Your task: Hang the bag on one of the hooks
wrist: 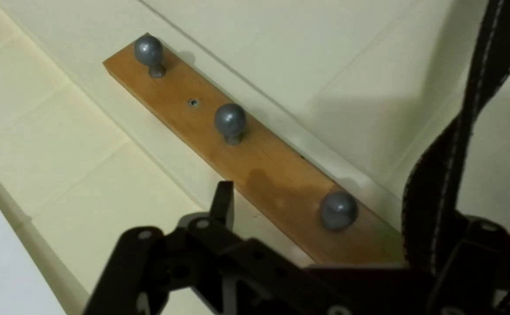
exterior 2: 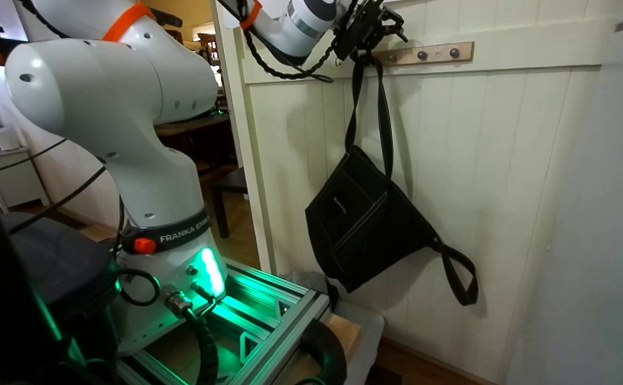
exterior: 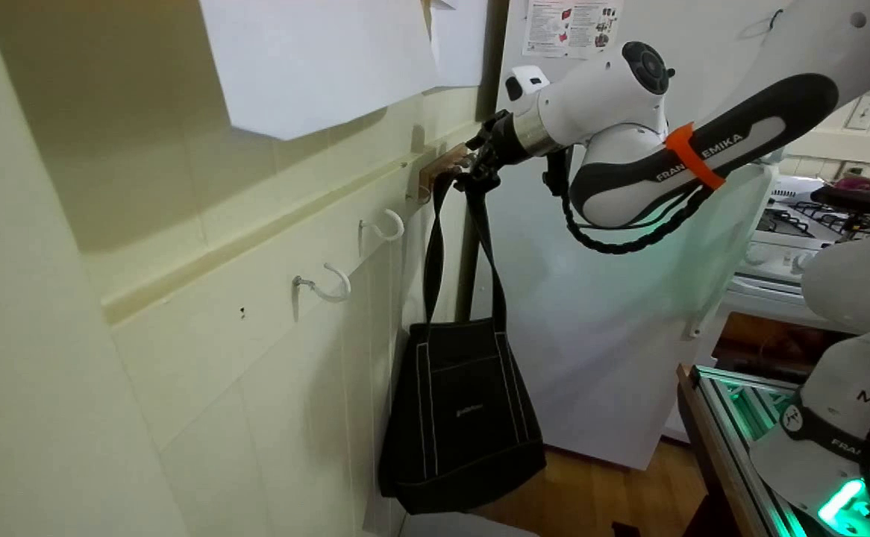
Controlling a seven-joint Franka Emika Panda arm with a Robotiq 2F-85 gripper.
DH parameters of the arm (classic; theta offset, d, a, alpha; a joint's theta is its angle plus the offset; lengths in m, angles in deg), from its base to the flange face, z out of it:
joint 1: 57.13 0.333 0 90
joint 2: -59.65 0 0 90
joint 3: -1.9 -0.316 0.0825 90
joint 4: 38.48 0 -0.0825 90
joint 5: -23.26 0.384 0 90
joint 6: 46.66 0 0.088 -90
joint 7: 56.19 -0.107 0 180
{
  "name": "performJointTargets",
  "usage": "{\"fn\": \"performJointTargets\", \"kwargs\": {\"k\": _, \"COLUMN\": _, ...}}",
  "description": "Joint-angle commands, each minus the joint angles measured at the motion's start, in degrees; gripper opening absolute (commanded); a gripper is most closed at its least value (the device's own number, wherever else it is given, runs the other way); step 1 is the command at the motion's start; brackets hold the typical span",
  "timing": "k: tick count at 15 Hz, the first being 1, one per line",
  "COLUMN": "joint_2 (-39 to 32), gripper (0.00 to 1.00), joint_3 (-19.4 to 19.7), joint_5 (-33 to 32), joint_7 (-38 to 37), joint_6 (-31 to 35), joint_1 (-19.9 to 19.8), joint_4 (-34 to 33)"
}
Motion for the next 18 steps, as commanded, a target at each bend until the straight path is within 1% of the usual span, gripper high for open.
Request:
{"fn": "performJointTargets", "kwargs": {"k": 1, "joint_2": 1.09, "gripper": 1.0, "joint_3": -0.16, "joint_5": -2.02, "joint_7": -1.81, "joint_6": -5.98, "joint_1": 0.15, "joint_4": -1.28}}
{"fn": "performJointTargets", "kwargs": {"k": 4, "joint_2": -0.64, "gripper": 1.0, "joint_3": 0.46, "joint_5": -4.02, "joint_7": -1.62, "joint_6": -10.06, "joint_1": 1.48, "joint_4": -2.01}}
{"fn": "performJointTargets", "kwargs": {"k": 8, "joint_2": -4.25, "gripper": 1.0, "joint_3": 2.26, "joint_5": -7.36, "joint_7": -1.05, "joint_6": -15.96, "joint_1": 4.52, "joint_4": -3.08}}
{"fn": "performJointTargets", "kwargs": {"k": 10, "joint_2": -6.05, "gripper": 1.0, "joint_3": 3.93, "joint_5": -9.0, "joint_7": -0.89, "joint_6": -18.67, "joint_1": 6.76, "joint_4": -3.45}}
{"fn": "performJointTargets", "kwargs": {"k": 12, "joint_2": -8.02, "gripper": 1.0, "joint_3": 6.46, "joint_5": -10.71, "joint_7": -0.61, "joint_6": -21.5, "joint_1": 9.83, "joint_4": -3.8}}
{"fn": "performJointTargets", "kwargs": {"k": 14, "joint_2": -9.73, "gripper": 1.0, "joint_3": 10.24, "joint_5": -12.13, "joint_7": -0.43, "joint_6": -24.76, "joint_1": 14.21, "joint_4": -4.1}}
{"fn": "performJointTargets", "kwargs": {"k": 16, "joint_2": -12.2, "gripper": 1.0, "joint_3": 15.86, "joint_5": -12.77, "joint_7": 0.34, "joint_6": -27.69, "joint_1": 20.69, "joint_4": -4.55}}
{"fn": "performJointTargets", "kwargs": {"k": 18, "joint_2": -15.0, "gripper": 1.0, "joint_3": 23.01, "joint_5": -12.14, "joint_7": 1.68, "joint_6": -30.17, "joint_1": 28.91, "joint_4": -5.11}}
